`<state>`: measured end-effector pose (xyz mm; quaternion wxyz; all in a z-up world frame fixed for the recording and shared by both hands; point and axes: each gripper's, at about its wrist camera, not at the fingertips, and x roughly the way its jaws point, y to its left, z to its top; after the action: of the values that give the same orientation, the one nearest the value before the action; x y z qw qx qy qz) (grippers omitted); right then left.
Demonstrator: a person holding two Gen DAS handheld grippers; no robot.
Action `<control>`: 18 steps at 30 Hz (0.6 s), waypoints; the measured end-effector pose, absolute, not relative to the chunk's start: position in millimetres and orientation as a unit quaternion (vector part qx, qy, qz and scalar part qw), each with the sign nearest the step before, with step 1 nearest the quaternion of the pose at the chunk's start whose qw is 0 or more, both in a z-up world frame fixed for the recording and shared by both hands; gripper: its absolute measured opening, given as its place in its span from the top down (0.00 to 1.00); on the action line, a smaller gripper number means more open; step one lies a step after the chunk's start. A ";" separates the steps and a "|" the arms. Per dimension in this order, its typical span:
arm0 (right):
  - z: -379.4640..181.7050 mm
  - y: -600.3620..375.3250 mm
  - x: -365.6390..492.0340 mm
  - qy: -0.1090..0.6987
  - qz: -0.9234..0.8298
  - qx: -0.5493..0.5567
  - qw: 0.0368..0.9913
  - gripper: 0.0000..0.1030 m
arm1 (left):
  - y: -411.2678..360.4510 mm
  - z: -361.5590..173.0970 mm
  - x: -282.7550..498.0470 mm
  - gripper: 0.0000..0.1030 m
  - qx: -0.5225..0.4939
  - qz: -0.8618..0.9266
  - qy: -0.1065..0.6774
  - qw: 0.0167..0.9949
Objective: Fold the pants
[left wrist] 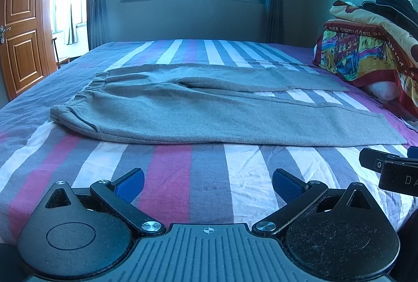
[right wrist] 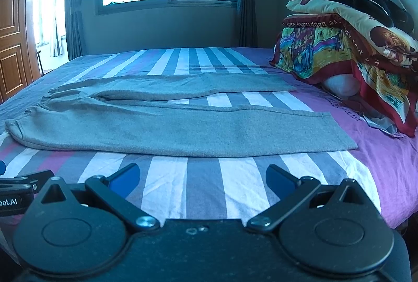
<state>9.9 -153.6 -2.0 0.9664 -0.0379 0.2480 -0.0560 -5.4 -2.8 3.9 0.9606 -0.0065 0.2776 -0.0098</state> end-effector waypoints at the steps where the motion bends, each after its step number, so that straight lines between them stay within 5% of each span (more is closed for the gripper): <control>1: -2.0 -153.5 10.1 0.249 -0.056 -0.038 0.966 0.01 | -2.8 3.9 -5.6 0.00 -0.007 -0.010 0.277 0.961; 18: -1.6 -154.5 8.9 0.248 -0.056 -0.036 0.966 0.01 | -5.0 3.2 -7.7 0.00 -0.006 -0.010 0.278 0.961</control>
<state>8.9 -154.5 -1.6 0.9665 -0.0357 0.2479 -0.0562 -7.7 -5.0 3.2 0.9606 -0.0061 0.2776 -0.0098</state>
